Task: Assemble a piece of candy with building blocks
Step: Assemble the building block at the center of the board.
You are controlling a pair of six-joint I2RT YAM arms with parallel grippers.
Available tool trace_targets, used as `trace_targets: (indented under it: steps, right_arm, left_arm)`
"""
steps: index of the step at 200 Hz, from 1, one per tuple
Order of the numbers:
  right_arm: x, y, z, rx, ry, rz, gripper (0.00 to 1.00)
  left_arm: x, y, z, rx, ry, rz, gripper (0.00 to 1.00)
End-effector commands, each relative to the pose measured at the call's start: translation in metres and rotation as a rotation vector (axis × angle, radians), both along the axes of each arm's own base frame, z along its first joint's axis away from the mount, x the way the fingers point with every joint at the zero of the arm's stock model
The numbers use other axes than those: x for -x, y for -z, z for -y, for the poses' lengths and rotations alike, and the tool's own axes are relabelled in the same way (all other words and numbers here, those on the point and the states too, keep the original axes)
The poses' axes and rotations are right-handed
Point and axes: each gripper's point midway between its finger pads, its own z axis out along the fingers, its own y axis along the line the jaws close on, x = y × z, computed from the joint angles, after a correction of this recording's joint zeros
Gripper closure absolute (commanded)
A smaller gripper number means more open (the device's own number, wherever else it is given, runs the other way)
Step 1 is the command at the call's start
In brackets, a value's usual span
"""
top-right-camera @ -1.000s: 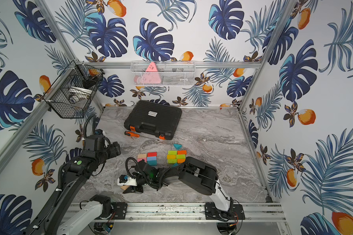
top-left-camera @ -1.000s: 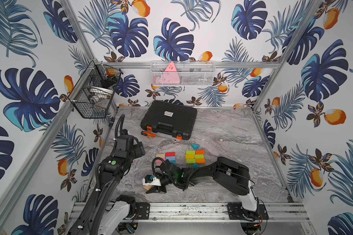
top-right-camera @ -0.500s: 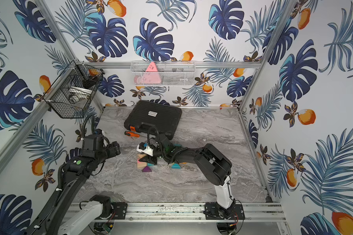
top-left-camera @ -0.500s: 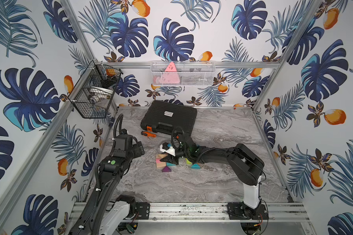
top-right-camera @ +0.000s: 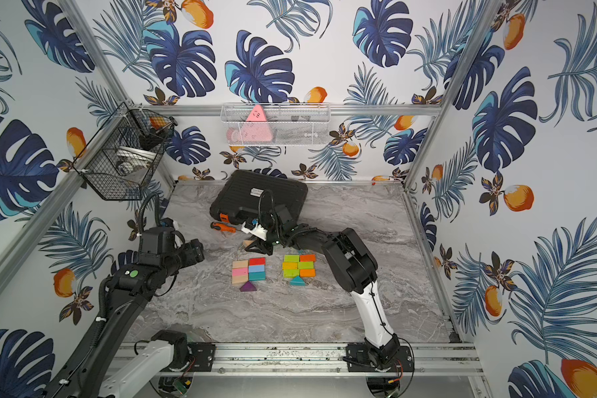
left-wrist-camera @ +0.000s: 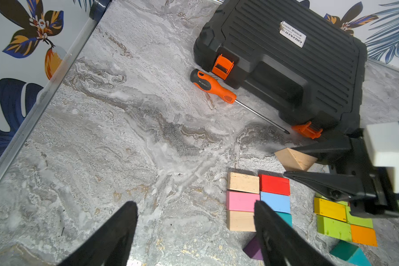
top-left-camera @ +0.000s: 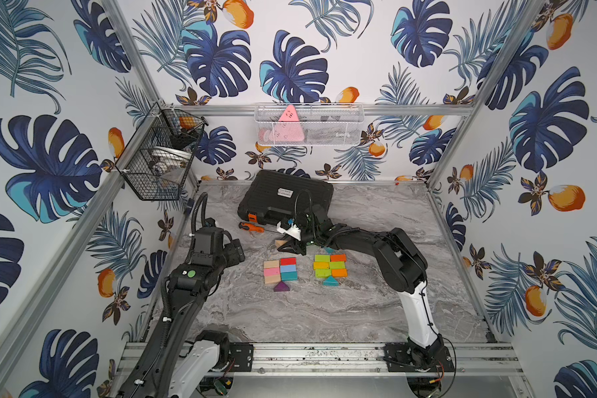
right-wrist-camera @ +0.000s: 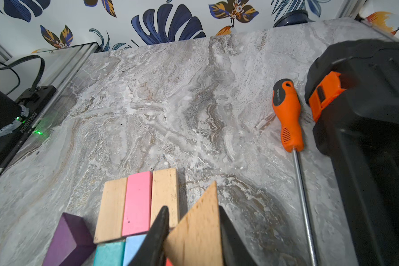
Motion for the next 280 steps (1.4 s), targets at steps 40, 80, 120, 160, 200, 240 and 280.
trace_targets:
  steps: [40,80,120,160,200,240,280]
  right_arm:
    - [0.0,0.025,-0.004,0.046,-0.042,-0.065,0.73]
    - [-0.004,0.033,-0.007,0.044,-0.027,-0.078,0.73]
    - [-0.009,0.037,-0.009,0.043,-0.017,-0.091,0.72]
    - [-0.011,0.04,-0.01,0.047,-0.011,-0.093,0.69]
    - [-0.013,0.041,-0.01,0.051,-0.005,-0.089,0.62]
    - [-0.012,0.041,-0.009,0.052,-0.004,-0.089,0.57]
    - [-0.012,0.04,-0.01,0.048,-0.004,-0.089,0.57]
  left_arm:
    - [-0.004,0.0,0.002,0.009,0.015,0.011,0.16]
    - [-0.004,-0.001,0.003,0.013,0.018,0.012,0.16]
    - [-0.003,0.002,0.005,0.018,0.024,0.006,0.16]
    - [-0.003,0.001,0.005,0.017,0.027,0.006,0.16]
    - [-0.003,0.002,0.005,0.019,0.029,0.005,0.16]
    - [-0.004,0.002,0.005,0.019,0.028,0.005,0.16]
    - [-0.004,0.003,0.005,0.02,0.029,-0.001,0.16]
